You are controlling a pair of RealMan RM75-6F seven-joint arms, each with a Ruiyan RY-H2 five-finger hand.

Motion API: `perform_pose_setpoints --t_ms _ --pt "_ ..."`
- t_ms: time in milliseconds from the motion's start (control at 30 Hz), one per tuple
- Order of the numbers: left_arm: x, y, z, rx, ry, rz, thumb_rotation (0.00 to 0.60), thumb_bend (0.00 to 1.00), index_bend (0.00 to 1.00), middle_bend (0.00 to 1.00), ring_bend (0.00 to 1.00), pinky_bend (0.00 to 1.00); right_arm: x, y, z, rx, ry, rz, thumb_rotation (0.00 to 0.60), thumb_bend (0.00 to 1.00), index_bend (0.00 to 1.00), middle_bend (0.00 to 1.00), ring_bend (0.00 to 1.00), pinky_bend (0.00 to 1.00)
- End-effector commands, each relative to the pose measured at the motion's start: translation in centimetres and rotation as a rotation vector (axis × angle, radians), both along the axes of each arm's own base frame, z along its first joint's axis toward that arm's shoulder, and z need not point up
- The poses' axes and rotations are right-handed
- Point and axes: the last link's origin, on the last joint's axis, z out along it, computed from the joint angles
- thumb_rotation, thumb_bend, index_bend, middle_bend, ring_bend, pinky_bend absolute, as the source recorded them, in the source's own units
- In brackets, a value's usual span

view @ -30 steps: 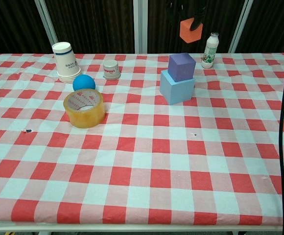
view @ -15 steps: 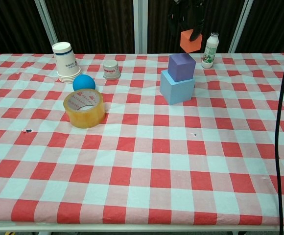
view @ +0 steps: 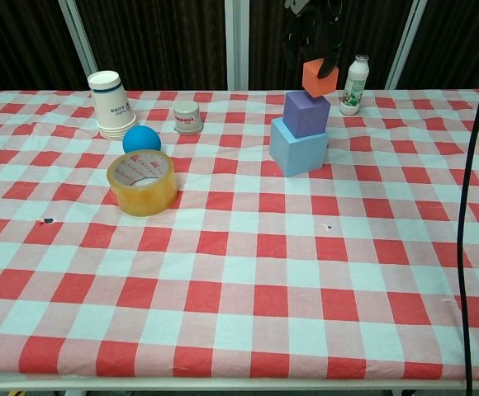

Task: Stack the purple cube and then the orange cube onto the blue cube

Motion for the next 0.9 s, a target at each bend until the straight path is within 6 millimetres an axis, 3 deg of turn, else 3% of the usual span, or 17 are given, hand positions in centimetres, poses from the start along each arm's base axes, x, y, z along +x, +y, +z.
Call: perform_pose_setpoints --t_ms 33,900 --pt "0.0 0.0 0.0 0.0 0.0 0.0 0.6 0.11 0.29 0.24 0.16 0.29 0.0 0.0 -0.2 0.0 0.0 0.001 0.6 0.18 0.31 0.52 0.18 0.0" --pt "-0.3 0.0 0.2 0.004 -0.006 0.009 0.6 0.11 0.29 0.24 0.16 0.29 0.0 -0.2 -1.3 0.009 -0.018 -0.016 0.6 0.08 0.3 0.49 0.18 0.0"
